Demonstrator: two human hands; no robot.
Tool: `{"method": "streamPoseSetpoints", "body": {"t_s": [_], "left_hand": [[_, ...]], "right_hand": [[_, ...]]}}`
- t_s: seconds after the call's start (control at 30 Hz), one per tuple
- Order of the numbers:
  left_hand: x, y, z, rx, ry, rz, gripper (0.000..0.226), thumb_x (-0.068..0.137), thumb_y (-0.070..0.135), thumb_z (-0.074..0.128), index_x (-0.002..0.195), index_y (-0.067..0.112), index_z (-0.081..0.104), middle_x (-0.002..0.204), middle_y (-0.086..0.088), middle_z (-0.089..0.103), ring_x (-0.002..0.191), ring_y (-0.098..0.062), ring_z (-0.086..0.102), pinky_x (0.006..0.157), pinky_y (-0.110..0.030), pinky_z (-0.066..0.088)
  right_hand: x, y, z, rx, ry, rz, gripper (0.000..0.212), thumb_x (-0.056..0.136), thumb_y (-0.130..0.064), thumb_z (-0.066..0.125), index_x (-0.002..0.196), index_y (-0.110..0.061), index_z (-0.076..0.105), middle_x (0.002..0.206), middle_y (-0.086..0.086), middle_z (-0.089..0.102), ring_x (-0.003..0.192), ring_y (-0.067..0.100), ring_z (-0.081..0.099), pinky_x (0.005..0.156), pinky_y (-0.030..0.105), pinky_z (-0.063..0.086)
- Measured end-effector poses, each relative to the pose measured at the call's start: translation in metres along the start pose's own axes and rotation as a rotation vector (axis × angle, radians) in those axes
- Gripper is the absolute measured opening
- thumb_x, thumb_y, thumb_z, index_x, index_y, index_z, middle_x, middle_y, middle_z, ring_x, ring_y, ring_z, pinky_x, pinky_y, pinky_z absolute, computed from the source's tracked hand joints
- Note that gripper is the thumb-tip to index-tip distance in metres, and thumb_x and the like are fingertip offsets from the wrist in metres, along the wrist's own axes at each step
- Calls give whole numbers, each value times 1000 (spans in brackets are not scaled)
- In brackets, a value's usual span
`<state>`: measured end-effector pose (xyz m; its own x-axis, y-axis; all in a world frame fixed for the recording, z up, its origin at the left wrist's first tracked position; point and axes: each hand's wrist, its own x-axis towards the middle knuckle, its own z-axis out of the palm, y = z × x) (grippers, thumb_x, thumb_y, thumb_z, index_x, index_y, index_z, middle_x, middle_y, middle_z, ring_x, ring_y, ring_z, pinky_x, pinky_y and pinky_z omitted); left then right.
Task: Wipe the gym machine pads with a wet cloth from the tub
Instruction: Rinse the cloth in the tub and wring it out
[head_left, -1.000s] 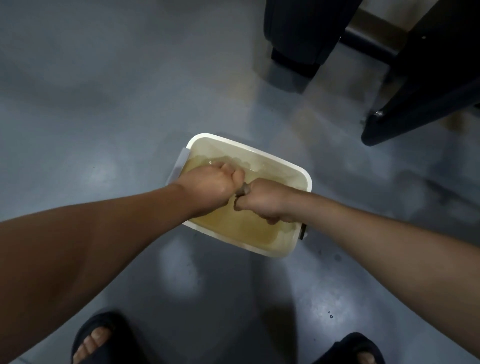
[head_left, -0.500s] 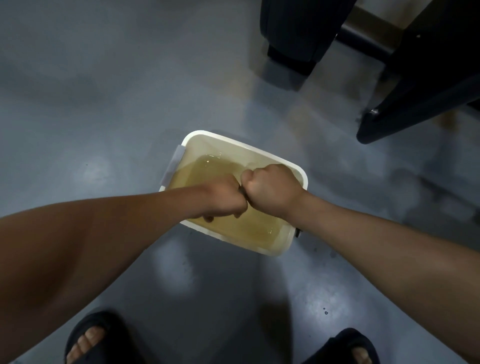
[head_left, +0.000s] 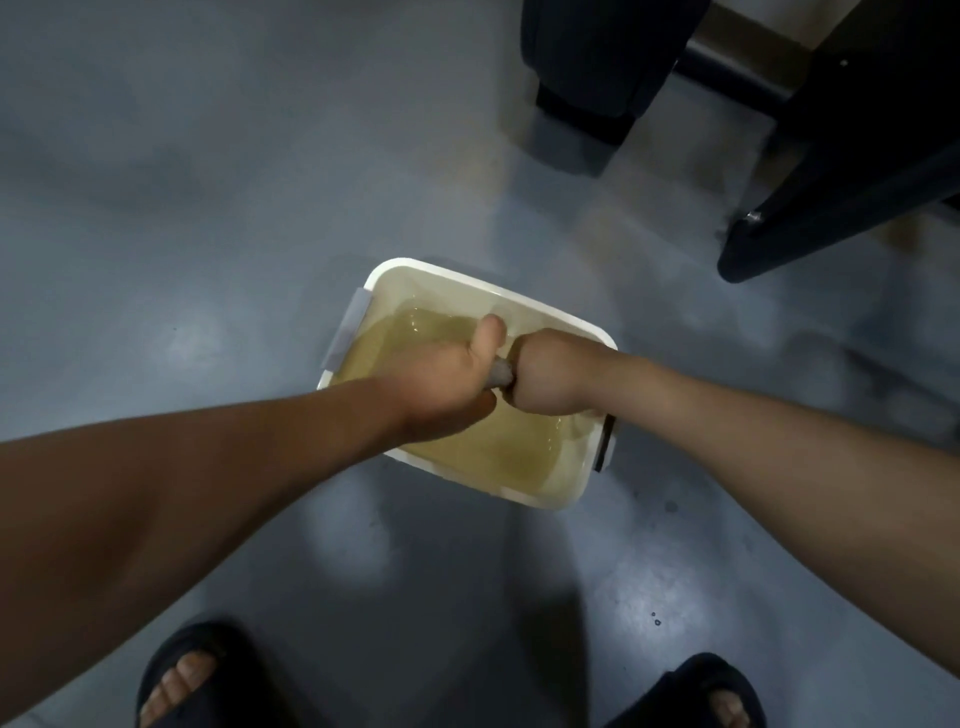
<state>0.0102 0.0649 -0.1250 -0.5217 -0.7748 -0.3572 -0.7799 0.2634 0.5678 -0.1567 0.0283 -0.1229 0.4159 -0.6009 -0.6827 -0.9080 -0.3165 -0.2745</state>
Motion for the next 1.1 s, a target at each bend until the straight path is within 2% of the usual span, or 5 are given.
{"method": "streamPoseSetpoints", "body": {"t_s": [0.2, 0.43, 0.57, 0.73, 1.1], "left_hand": [[-2, -17, 2, 526, 170, 300, 28, 93, 15, 51, 122, 10, 51, 111, -16, 54, 82, -35, 61, 54, -40, 52], [-4, -23, 0, 684, 79, 264, 43, 68, 21, 78, 99, 8, 52, 77, -14, 58, 60, -32, 56, 41, -28, 33], [0, 5, -26, 827, -12, 123, 9, 96, 26, 50, 88, 24, 52, 74, 1, 56, 68, -26, 58, 53, -28, 31], [12, 9, -26, 555, -99, -158, 22, 92, 29, 48, 74, 22, 59, 79, 3, 62, 69, -19, 54, 65, -32, 48], [-4, 20, -1, -491, -266, -523, 13, 81, 5, 59, 75, 13, 51, 50, -2, 35, 41, -20, 31, 45, -26, 33]], "right_hand": [[0, -2, 6, 713, -440, 268, 26, 93, -19, 57, 73, -20, 40, 56, -2, 30, 46, 14, 22, 44, 19, 20], [-6, -13, 7, 957, -544, 343, 40, 94, -31, 61, 65, -24, 34, 53, -6, 26, 42, 9, 15, 38, 16, 13], [-9, -27, 9, 755, -224, 179, 31, 95, -30, 60, 72, -19, 44, 54, -1, 35, 43, 15, 29, 42, 22, 25], [-4, -23, 7, -1, 257, -23, 30, 92, -31, 54, 65, -19, 55, 65, 0, 51, 63, 25, 54, 53, 29, 38], [-8, -15, 15, -452, 430, -257, 18, 94, -29, 53, 98, -18, 67, 89, 6, 72, 69, 33, 59, 59, 31, 36]]}}
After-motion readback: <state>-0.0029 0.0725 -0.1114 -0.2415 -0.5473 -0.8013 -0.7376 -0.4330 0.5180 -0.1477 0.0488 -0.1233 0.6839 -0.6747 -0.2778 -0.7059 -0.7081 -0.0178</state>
